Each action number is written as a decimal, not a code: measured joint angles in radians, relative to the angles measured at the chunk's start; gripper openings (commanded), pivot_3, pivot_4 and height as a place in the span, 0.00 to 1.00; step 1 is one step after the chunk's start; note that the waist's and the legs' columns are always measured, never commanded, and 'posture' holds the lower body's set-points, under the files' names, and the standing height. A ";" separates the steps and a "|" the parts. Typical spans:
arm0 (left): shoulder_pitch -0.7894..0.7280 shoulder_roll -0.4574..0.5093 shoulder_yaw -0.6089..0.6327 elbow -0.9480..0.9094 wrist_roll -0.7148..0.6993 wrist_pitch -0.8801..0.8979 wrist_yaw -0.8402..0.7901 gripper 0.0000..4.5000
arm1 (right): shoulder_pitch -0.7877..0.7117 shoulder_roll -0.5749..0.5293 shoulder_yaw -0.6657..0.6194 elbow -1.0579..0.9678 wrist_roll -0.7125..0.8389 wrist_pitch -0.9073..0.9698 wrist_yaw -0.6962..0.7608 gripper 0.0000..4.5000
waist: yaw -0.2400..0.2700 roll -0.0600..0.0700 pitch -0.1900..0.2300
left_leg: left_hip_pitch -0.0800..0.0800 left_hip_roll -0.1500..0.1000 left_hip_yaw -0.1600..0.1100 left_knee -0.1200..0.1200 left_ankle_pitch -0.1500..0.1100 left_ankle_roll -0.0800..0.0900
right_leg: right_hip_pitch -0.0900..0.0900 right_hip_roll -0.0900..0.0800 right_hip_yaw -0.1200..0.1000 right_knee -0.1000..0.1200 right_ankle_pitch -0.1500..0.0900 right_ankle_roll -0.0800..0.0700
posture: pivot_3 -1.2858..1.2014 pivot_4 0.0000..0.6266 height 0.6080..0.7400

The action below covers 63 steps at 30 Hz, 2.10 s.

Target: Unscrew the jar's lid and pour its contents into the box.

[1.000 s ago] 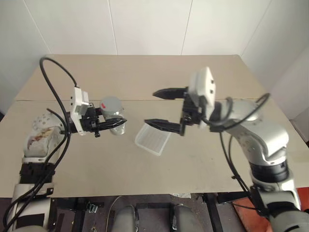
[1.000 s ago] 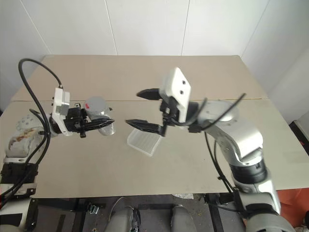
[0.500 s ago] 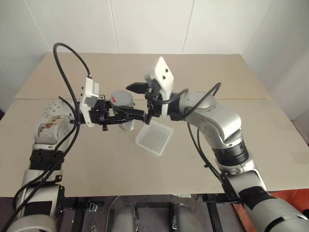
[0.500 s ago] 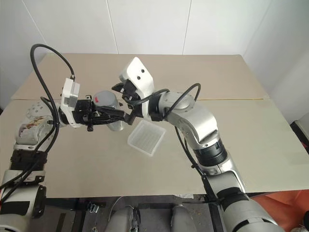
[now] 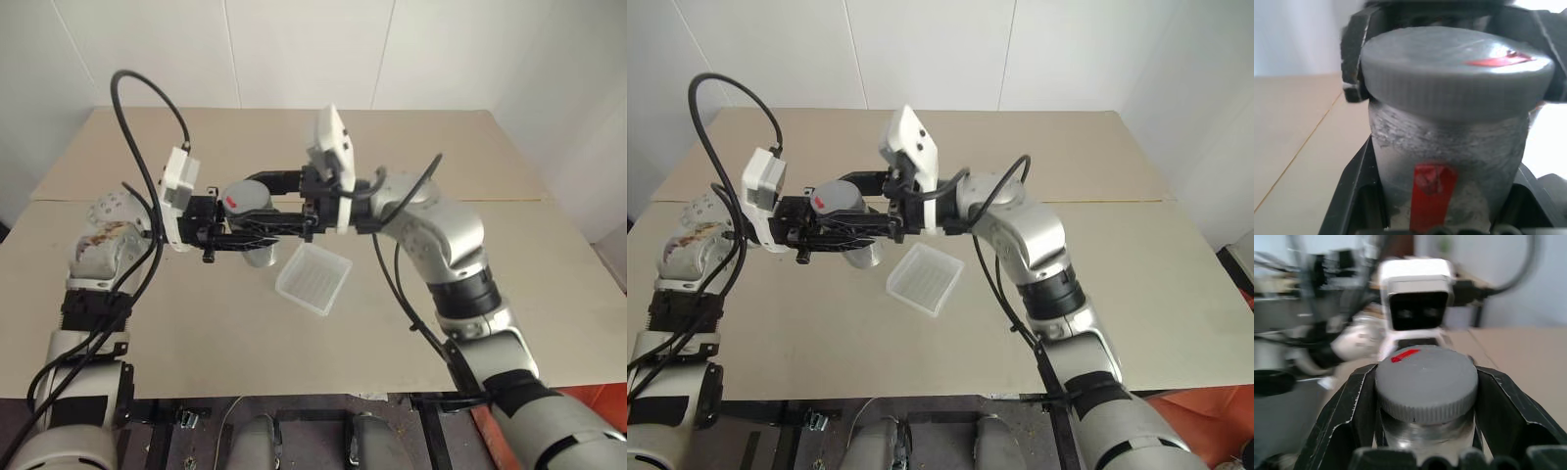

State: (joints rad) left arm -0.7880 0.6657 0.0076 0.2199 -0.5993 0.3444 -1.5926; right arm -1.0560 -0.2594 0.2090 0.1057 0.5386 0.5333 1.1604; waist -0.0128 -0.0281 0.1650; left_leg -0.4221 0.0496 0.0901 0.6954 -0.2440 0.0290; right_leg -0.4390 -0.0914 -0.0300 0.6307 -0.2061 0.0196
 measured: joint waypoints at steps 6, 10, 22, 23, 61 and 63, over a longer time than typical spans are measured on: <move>-0.030 0.060 -0.105 -0.087 -0.107 0.051 -0.004 0.43 | -0.134 -0.004 0.026 0.281 0.062 -0.149 0.354 0.61 | -0.010 0.000 0.000 | 0.001 0.001 -0.001 0.000 0.000 0.000 | -0.001 0.001 0.001 0.001 0.000 0.000 | 0.52 0.24 1.00; -0.023 0.087 -0.102 -0.091 -0.113 0.050 0.005 0.43 | -0.168 0.021 0.042 0.376 0.068 -0.213 0.386 0.69 | -0.010 0.000 0.000 | 0.001 0.001 -0.001 -0.001 0.000 0.000 | -0.001 0.001 0.001 0.002 0.000 0.000 | 0.52 0.24 1.00; 0.104 0.067 0.018 -0.057 -0.087 0.046 0.074 0.43 | 0.086 -0.092 -0.091 -0.012 0.028 -0.123 0.088 1.00 | 0.017 0.000 0.000 | -0.001 0.000 -0.001 0.001 0.001 -0.001 | -0.001 -0.001 -0.002 0.007 0.000 0.000 | 0.52 0.24 1.00; 0.105 0.064 0.019 -0.053 -0.079 0.043 0.085 0.43 | 0.108 -0.100 -0.097 -0.061 0.029 -0.095 0.049 1.00 | 0.016 0.000 0.000 | -0.001 0.000 -0.001 0.001 0.001 -0.002 | -0.002 -0.001 -0.002 0.008 0.000 0.000 | 0.52 0.24 1.00; 0.137 0.095 0.079 -0.039 0.005 0.030 0.078 0.43 | 0.177 -0.151 -0.120 -0.229 -0.084 0.148 -0.381 1.00 | -0.008 0.000 0.000 | -0.001 0.000 -0.003 -0.001 0.001 -0.002 | -0.002 0.000 -0.002 0.001 0.000 0.000 | 0.52 0.24 1.00; 0.126 0.073 0.078 -0.032 0.009 0.027 0.088 0.43 | 0.177 -0.136 -0.105 -0.273 -0.068 0.148 -0.359 1.00 | -0.005 0.000 0.000 | -0.001 0.000 -0.003 -0.001 0.001 -0.002 | -0.001 0.000 -0.003 0.001 0.000 0.000 | 0.52 0.24 1.00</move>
State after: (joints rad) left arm -0.6615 0.7388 0.0861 0.1879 -0.5903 0.3711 -1.5044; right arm -0.8789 -0.3950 0.1038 -0.1674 0.4708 0.6815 0.8017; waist -0.0177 -0.0276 0.1654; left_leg -0.4230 0.0500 0.0872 0.6942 -0.2427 0.0270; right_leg -0.4404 -0.0915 -0.0326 0.6316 -0.2062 0.0195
